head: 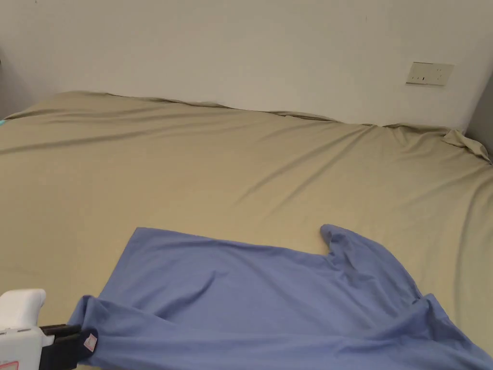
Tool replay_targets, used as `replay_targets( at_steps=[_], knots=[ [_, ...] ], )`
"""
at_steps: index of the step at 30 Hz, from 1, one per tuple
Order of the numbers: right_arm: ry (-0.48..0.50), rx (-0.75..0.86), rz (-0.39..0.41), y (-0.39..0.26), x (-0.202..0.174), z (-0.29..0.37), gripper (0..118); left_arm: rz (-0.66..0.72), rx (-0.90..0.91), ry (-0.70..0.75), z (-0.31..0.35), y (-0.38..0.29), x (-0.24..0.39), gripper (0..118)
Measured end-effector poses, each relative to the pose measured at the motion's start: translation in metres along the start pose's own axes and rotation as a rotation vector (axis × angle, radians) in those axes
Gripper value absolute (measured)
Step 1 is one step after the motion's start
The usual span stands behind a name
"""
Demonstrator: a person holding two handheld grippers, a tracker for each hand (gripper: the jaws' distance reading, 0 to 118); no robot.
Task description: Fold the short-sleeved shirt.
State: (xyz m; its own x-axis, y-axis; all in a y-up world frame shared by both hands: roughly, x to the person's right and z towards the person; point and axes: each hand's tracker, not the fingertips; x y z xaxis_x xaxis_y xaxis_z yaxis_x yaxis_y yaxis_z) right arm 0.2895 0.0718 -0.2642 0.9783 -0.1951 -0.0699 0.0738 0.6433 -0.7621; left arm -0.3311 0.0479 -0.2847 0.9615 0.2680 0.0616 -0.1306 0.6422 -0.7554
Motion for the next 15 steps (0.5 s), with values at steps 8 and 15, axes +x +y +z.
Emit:
replay_targets(
  at_steps=[8,15],
  knots=[
    [-0.033,-0.122,-0.006,-0.066,0.002,0.039,7,0.025,-0.127,-0.004,0.032,-0.083,0.006,12],
    [-0.053,-0.172,-0.042,-0.104,0.02,0.031,7,0.084,-0.175,-0.009,0.033,-0.126,0.002,12]
  ],
)
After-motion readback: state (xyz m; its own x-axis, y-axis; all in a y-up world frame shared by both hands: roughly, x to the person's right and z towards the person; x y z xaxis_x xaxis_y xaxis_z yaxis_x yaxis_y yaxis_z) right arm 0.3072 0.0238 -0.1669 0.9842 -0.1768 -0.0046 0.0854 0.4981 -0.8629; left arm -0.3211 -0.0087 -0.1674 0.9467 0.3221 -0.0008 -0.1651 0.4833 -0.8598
